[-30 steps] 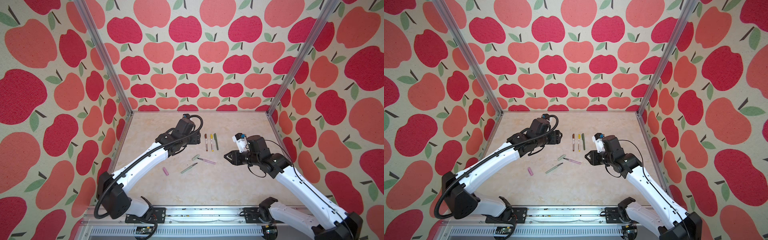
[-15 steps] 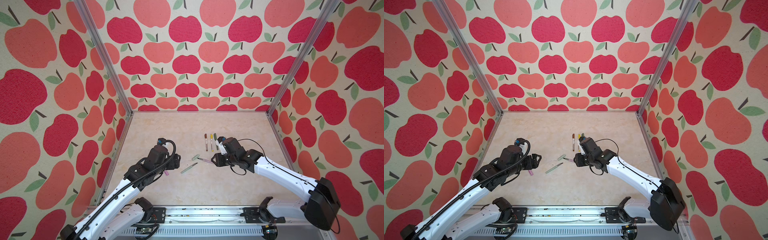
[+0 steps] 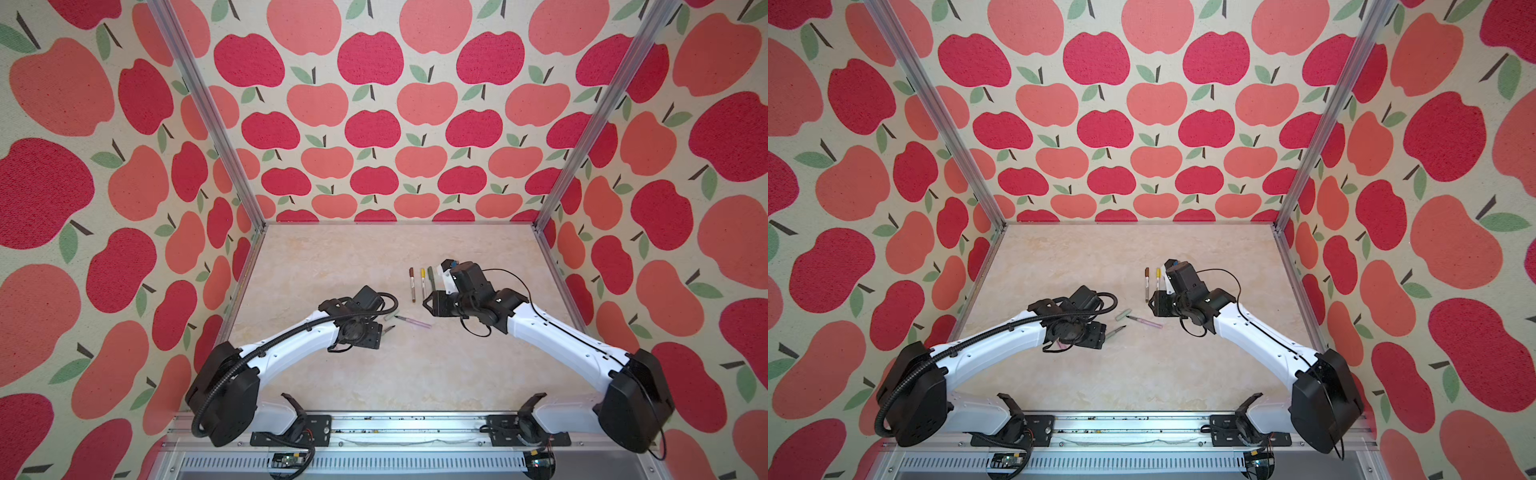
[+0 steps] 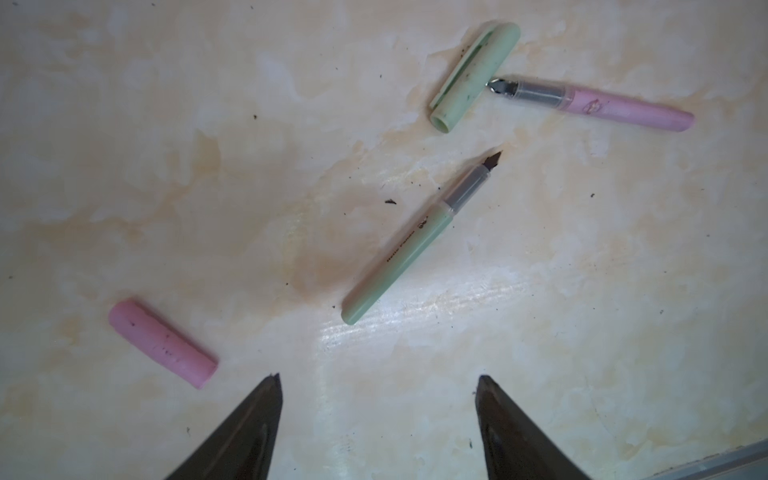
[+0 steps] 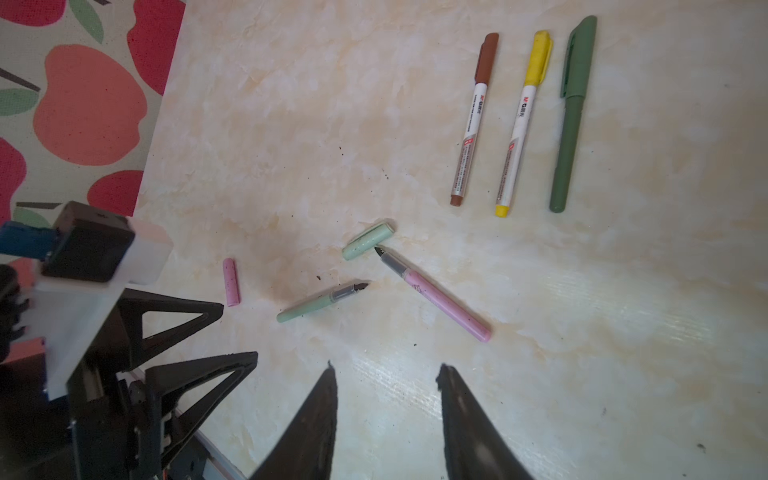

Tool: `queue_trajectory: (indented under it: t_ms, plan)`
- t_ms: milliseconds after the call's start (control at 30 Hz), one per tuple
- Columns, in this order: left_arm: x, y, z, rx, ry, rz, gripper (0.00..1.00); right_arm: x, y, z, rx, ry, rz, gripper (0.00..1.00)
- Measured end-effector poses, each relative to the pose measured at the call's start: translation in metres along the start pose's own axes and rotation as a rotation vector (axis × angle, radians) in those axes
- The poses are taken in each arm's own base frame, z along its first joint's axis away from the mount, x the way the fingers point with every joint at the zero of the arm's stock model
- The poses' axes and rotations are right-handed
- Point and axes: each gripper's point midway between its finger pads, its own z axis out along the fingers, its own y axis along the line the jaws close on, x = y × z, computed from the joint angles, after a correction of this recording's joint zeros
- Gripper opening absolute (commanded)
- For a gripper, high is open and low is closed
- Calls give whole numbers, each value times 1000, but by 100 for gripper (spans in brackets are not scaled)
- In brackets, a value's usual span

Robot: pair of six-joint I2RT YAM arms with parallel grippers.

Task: Insert the pens into the pen caps
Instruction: 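Lower the left gripper onto the mint fountain pen body and close it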

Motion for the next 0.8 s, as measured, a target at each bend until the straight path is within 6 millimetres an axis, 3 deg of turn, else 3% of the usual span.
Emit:
queue_trajectory:
  t_ms: [267, 600, 800]
  plan:
    - [-19, -15, 37, -34, 58, 124, 63, 1, 2, -1, -13, 7, 9, 43]
    - [-20, -17, 61, -48, 99, 199, 49, 2, 2, -9, -26, -25, 3, 44]
    - [-22, -18, 67, -51, 114, 209, 32, -6, 2, -25, -23, -83, -8, 44]
